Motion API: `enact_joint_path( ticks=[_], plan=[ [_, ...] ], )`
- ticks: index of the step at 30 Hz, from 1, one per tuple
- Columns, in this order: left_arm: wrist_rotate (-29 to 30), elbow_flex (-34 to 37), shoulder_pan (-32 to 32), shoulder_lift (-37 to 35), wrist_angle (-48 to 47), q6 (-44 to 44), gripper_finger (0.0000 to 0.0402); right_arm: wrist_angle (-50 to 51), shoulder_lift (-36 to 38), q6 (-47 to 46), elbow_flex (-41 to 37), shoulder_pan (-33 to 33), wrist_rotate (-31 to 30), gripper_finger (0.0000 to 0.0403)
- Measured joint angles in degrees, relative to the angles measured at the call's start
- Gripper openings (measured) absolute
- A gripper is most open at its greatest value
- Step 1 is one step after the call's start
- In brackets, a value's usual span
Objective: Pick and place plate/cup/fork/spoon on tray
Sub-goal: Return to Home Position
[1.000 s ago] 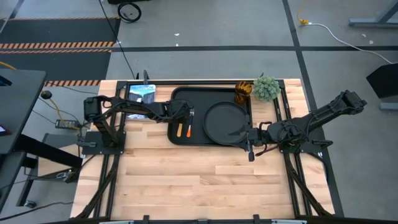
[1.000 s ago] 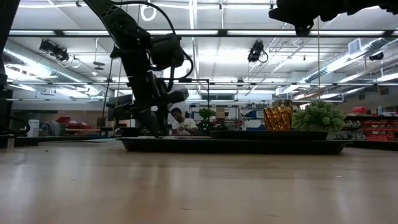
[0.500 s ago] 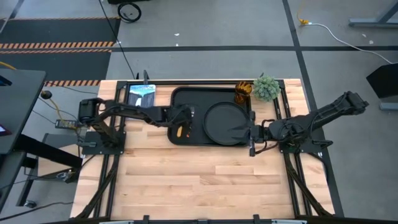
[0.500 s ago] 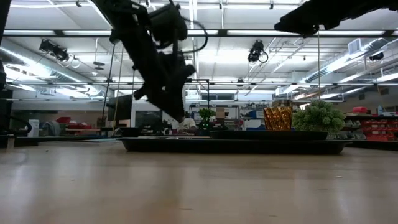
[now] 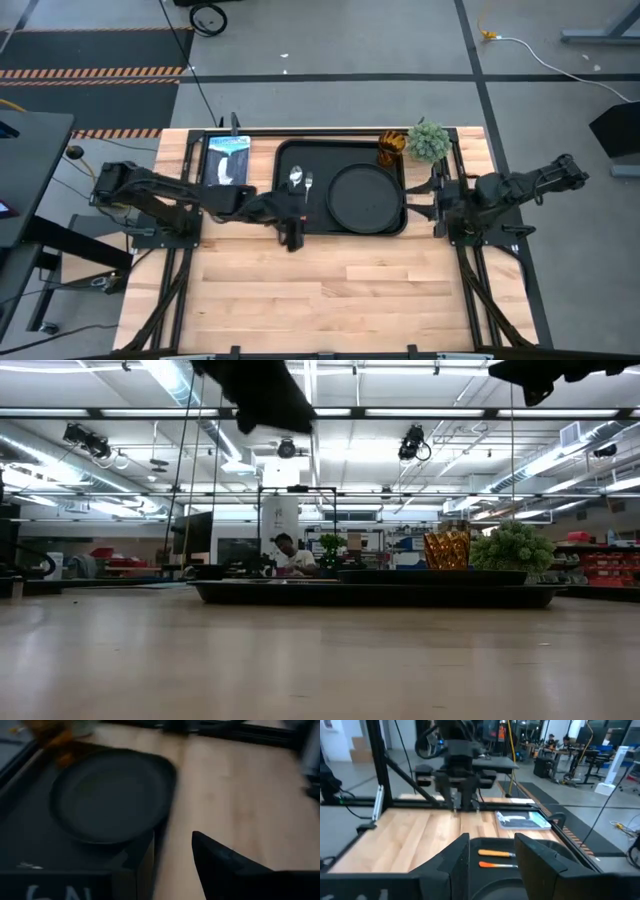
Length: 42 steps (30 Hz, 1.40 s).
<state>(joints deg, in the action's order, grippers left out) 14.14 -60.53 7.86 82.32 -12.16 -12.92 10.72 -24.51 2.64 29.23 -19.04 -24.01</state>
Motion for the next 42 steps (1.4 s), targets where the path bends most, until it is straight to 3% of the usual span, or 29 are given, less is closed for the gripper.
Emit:
enact_joint_path(
  ticks=[11,18,28,42],
  plan=[
    [-8.67,2.62,3.23,-12.35,-4.24,9.33,0.0141,1.68,6.67,-4.76,-0.62,0.02,2.9,0.0162],
    [-10.67,12.82,3.34,-19.38,1.42,9.27,0.0141,-9.23,11.13,-6.16,-10.1,-0.01,3.74,0.0152],
    [-13.85,28.98,3.19,-34.2,11.64,8.59,0.0141,-25.37,17.65,-10.34,-25.46,0.08,-0.18,0.013],
    [-12.63,48.09,3.21,-59.19,23.67,7.99,0.0141,-25.35,21.15,-18.22,-28.87,0.08,-6.03,0.0126]
  ],
)
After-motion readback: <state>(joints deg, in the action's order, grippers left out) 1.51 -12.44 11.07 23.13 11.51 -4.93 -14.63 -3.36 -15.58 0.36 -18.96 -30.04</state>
